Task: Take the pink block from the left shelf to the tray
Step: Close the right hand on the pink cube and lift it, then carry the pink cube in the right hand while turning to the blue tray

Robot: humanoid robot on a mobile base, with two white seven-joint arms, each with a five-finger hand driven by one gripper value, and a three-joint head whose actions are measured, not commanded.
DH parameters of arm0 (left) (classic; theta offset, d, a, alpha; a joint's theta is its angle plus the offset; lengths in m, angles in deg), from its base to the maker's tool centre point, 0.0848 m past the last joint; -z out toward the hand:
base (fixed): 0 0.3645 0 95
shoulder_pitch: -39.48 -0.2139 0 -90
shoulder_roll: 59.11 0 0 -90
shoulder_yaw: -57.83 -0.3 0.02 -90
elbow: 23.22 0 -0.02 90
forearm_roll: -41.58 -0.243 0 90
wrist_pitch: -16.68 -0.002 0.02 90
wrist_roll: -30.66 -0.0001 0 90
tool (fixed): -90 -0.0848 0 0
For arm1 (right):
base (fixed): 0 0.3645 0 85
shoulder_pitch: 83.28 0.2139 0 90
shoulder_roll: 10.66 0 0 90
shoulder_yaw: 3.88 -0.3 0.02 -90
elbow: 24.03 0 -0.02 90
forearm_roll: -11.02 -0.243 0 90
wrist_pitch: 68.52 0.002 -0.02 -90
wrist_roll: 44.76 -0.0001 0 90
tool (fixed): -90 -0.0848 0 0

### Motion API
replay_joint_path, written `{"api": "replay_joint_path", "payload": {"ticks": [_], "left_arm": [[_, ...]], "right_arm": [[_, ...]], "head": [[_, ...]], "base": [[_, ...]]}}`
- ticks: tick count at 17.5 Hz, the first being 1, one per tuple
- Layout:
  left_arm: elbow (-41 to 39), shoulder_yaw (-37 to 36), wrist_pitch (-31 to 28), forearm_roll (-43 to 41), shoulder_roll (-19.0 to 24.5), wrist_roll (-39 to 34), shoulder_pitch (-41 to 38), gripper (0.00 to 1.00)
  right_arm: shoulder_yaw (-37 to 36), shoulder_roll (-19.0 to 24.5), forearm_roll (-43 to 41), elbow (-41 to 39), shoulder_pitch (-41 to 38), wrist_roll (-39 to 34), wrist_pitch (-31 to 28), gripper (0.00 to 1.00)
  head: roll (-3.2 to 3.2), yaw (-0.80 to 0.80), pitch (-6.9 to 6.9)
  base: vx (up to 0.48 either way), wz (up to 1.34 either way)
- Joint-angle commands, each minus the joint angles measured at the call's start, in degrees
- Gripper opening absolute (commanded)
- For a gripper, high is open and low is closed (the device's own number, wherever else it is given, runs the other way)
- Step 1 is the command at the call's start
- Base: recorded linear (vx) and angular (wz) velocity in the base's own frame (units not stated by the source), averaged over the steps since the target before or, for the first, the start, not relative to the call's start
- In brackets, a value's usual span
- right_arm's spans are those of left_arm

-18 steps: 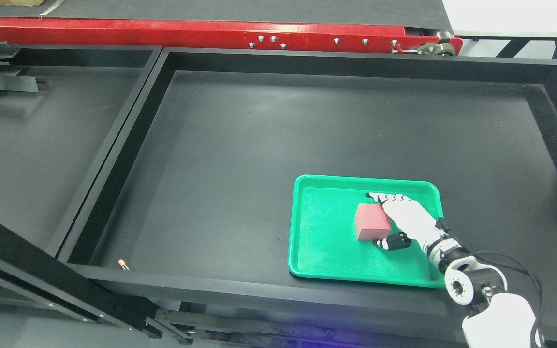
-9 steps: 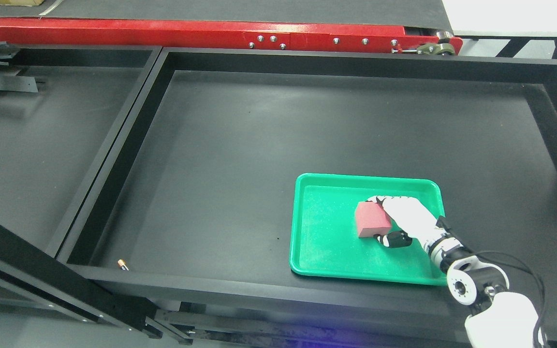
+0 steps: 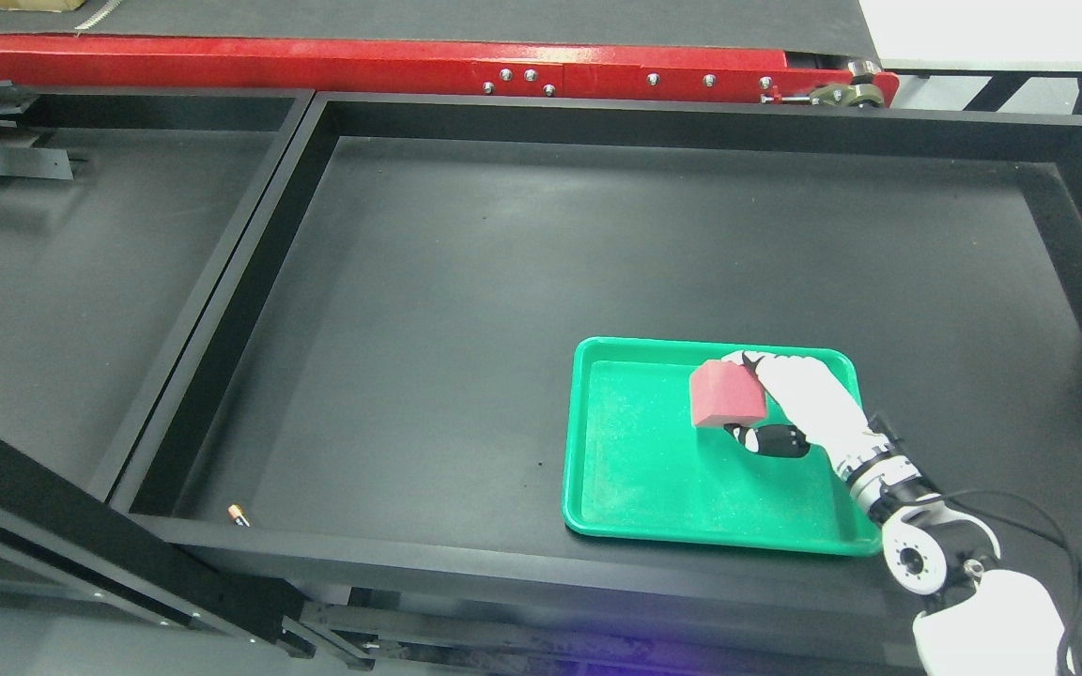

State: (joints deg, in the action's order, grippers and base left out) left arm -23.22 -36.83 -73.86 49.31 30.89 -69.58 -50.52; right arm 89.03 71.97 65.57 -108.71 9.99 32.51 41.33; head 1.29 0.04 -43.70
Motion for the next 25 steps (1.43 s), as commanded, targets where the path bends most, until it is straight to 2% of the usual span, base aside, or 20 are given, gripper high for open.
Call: {"api": "replay_joint_path", "payload": {"ticks": [1, 9, 17, 25], "left_arm": [[-1.0, 0.0, 0.02, 0.0, 1.0, -0.04, 1.67, 1.0], [-1.0, 0.0, 0.02, 0.0, 1.0, -0.04, 1.67, 1.0], [-1.0, 0.0, 0.02, 0.0, 1.0, -0.04, 1.67, 1.0], [-1.0, 0.0, 0.02, 0.0, 1.0, -0.04, 1.67, 1.0]], "right_arm": [[-4.31, 0.17, -6.9, -1.45, -0.98, 2.53, 4.3, 0.04], [-5.11, 1.39, -9.11, -3.91, -3.1, 16.86, 11.34, 0.04], [-4.41, 2.98, -9.02, -4.35, -5.03, 17.48, 11.69, 0.04], [-5.02, 3.07, -9.11, -7.6, -8.1, 17.48, 11.69, 0.05]], "head": [[0.0, 0.0, 0.0], [0.0, 0.0, 0.0], [0.0, 0.0, 0.0], [0.0, 0.0, 0.0]], "base": [[0.0, 0.0], [-0.01, 0.02], [-0.085, 0.25], [-0.12, 0.68]]}}
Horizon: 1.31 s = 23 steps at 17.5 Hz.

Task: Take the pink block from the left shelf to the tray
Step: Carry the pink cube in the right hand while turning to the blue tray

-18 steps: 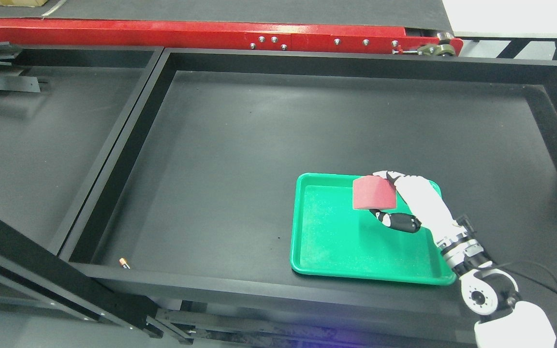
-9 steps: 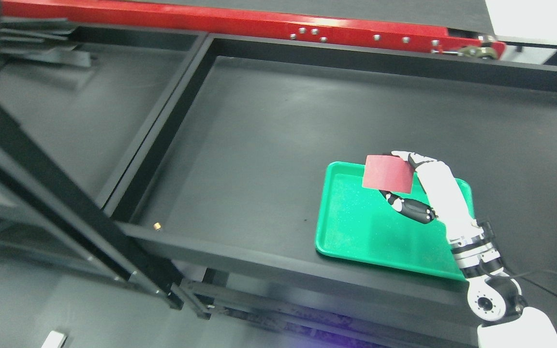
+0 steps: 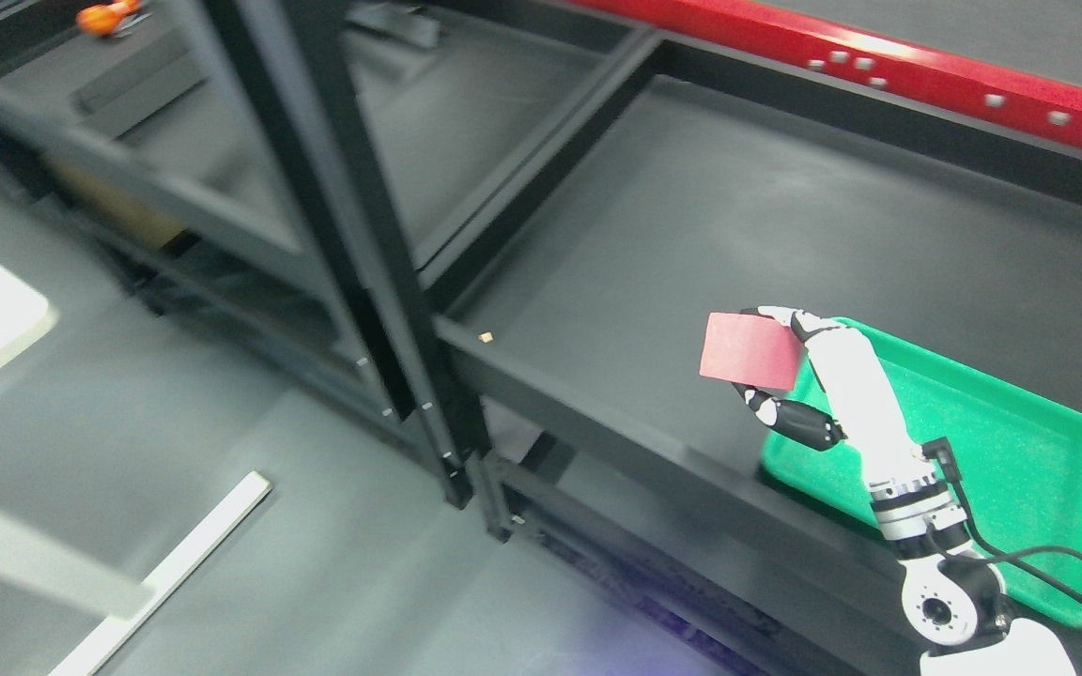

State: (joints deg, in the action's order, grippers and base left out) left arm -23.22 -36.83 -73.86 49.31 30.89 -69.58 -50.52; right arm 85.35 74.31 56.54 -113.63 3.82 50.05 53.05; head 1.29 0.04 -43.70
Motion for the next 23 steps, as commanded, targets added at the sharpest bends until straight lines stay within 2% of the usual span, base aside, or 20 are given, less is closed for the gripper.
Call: {"api": "replay_joint_path", "payload": {"ticks": [1, 14, 23], "left_arm": [[-1.0, 0.0, 0.02, 0.0, 1.0, -0.04, 1.67, 1.0], [-1.0, 0.0, 0.02, 0.0, 1.0, -0.04, 1.67, 1.0], [-1.0, 0.0, 0.02, 0.0, 1.0, -0.04, 1.67, 1.0]], "right_arm": [[-1.25, 0.72, -0.09, -2.68, -2.28, -0.06, -0.02, 0.05], [-0.9, 1.16, -0.26, -3.3, -2.9, -0.06, 1.82, 0.05], [-0.2, 1.51, -0.26, -3.3, -2.72, -0.06, 2.09, 0.05]], "head": [[0.0, 0.0, 0.0], [0.0, 0.0, -0.01], [0.0, 0.0, -0.02]], "base": [[-0.143, 0.81], [-0.149, 0.79], [-0.006, 0.35]]}}
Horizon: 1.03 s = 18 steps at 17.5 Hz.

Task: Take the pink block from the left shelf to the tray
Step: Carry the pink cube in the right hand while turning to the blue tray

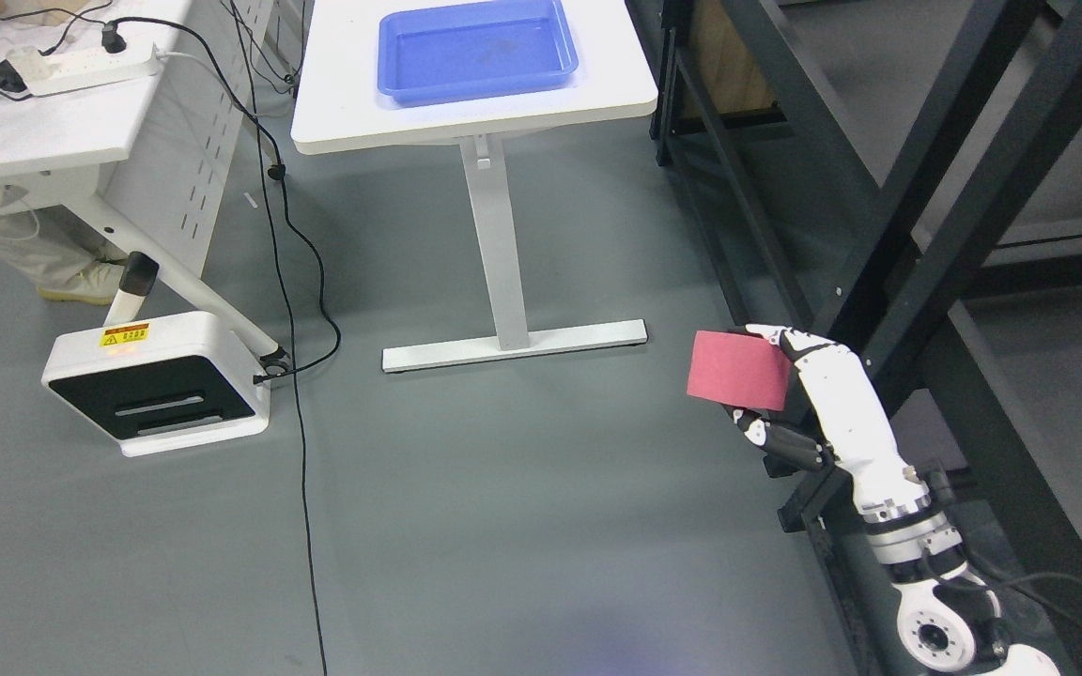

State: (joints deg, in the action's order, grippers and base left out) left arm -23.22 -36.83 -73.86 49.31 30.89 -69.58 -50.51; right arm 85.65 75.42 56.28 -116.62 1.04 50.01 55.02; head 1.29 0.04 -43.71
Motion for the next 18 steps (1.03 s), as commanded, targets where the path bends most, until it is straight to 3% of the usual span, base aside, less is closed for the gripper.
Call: {"api": "replay_joint_path", "payload": {"ticks": [1, 9, 18], "left_arm": [[-1.0, 0.0, 0.02, 0.0, 1.0, -0.04, 1.66, 1.0], [-1.0, 0.0, 0.02, 0.0, 1.0, -0.04, 1.66, 1.0], [-1.0, 0.0, 0.02, 0.0, 1.0, -0.04, 1.66, 1.0]], "right_arm": [[-0.32, 0.4, 0.0, -0.31, 0.06, -0.1, 0.38, 0.05], [0.73, 0.4, 0.0, -0.31, -0.12, -0.72, 1.43, 0.05], [1.0, 0.67, 0.0, -0.31, -0.03, -0.81, 1.43, 0.06]], "head": [[0.0, 0.0, 0.0], [0.0, 0.0, 0.0], [0.0, 0.0, 0.0]], "base": [[0.023, 0.18], [0.091, 0.26], [0.249, 0.21]]}}
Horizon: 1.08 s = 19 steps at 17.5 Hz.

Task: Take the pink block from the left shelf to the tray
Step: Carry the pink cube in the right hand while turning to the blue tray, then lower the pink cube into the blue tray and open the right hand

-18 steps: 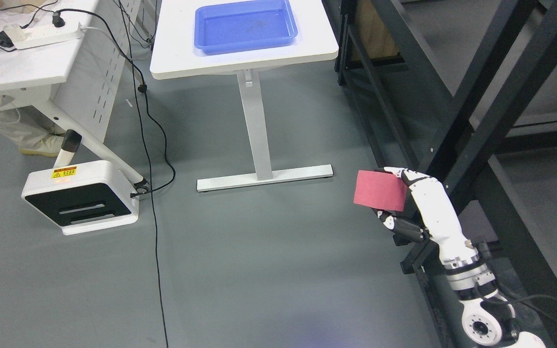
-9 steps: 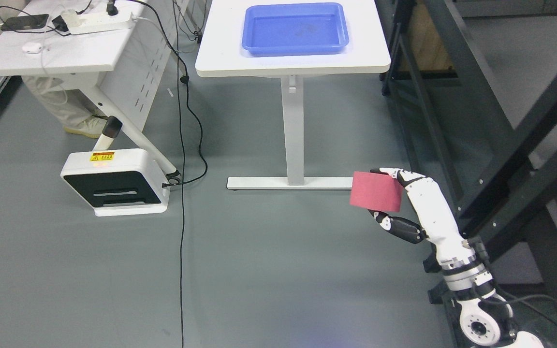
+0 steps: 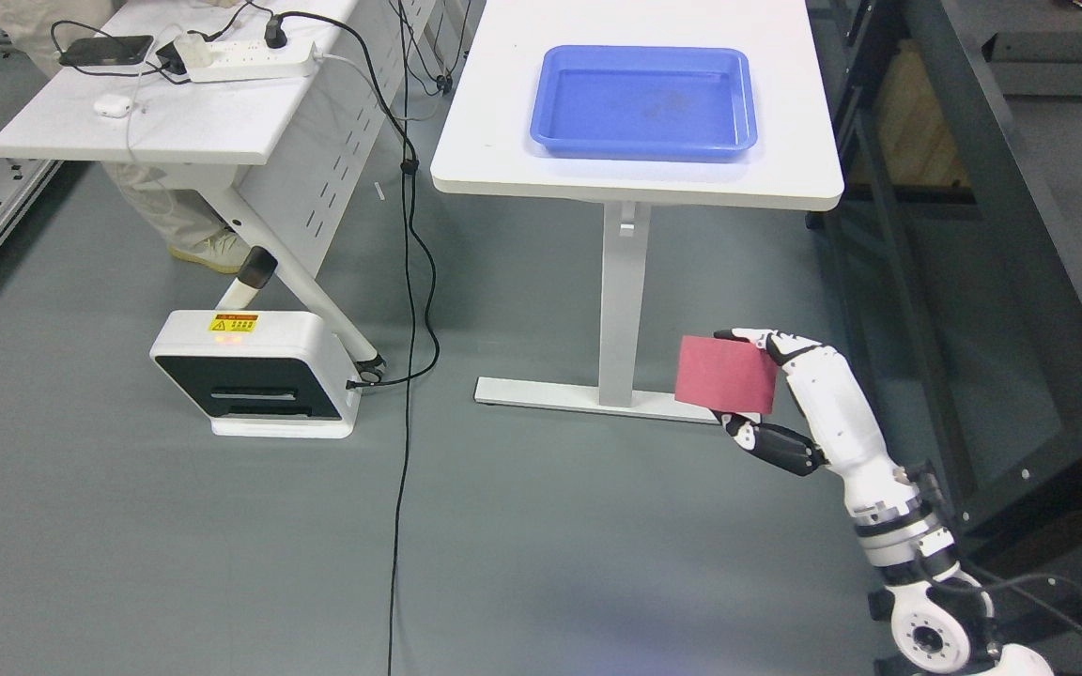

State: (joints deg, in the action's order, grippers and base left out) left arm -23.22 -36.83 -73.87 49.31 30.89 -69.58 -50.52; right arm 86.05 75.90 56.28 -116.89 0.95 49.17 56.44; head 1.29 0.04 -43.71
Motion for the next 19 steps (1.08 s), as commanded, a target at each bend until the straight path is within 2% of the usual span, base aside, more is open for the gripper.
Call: {"api": "replay_joint_path", "payload": {"ticks": [1, 12, 16, 19], "left_arm": [[-1.0, 0.0, 0.02, 0.0, 1.0, -0.04, 1.67, 1.0], [-1.0, 0.0, 0.02, 0.0, 1.0, -0.04, 1.67, 1.0], [-1.0, 0.0, 0.02, 0.0, 1.0, -0.04, 1.67, 1.0], [-1.0, 0.0, 0.02, 0.0, 1.0, -0.04, 1.67, 1.0]], "right_arm": [[0.69, 0.19, 0.0, -0.05, 0.14, 0.03, 0.02, 0.06], [1.92, 0.19, 0.0, -0.22, 0.05, -0.32, 0.72, 0.06], [2.89, 0.19, 0.35, -0.22, -0.12, -4.97, 0.81, 0.06], [2.98, 0.27, 0.26, -0.84, -0.12, -5.33, 0.9, 0.06]], "head": [[0.0, 0.0, 0.0], [0.0, 0.0, 0.0], [0.0, 0.0, 0.0], [0.0, 0.0, 0.0]], "base": [[0.311, 0.04], [0.319, -0.04], [0.279, -0.03], [0.266, 0.0]]}}
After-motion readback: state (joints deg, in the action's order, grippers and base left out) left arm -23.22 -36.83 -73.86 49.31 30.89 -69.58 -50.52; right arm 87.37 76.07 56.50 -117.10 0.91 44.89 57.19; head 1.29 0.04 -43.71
